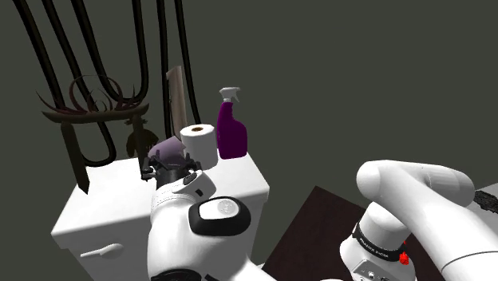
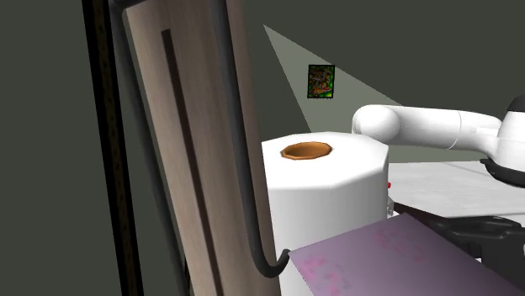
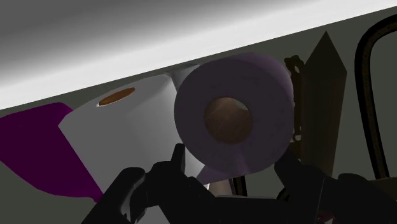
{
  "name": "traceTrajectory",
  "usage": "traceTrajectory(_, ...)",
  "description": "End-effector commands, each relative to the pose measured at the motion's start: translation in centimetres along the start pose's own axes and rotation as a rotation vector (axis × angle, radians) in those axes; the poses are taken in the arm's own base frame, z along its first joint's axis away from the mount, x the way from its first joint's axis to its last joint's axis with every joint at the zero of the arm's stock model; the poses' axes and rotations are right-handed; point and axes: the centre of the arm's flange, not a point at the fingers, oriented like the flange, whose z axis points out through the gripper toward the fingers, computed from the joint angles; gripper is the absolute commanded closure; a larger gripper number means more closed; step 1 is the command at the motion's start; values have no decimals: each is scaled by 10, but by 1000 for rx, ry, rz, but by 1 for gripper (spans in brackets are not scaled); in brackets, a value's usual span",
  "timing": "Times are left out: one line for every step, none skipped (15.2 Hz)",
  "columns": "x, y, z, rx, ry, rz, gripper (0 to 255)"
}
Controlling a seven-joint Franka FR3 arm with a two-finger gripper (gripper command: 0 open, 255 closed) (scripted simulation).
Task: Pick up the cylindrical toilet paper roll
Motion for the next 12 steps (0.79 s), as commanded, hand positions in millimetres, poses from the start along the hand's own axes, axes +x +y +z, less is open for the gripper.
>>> traceTrajectory(-4, 2, -1, -2, -4, -7, 255)
traceTrajectory(1, 0, -1, -2, -4, -7, 255)
traceTrajectory(6, -1, -1, -2, -4, -7, 255)
traceTrajectory(11, -2, -1, -2, -4, -7, 255)
traceTrajectory(17, -4, -1, -2, -4, -7, 255)
traceTrajectory(22, -5, -1, -2, -4, -7, 255)
traceTrajectory(27, -7, -1, -2, -4, -7, 255)
traceTrajectory(32, -8, -1, -2, -4, -7, 255)
traceTrajectory(37, -9, -1, -2, -4, -7, 255)
traceTrajectory(42, -11, -1, -2, -4, -7, 255)
traceTrajectory(47, -12, -1, -2, -4, -7, 255)
traceTrajectory(52, -13, -1, -2, -4, -7, 255)
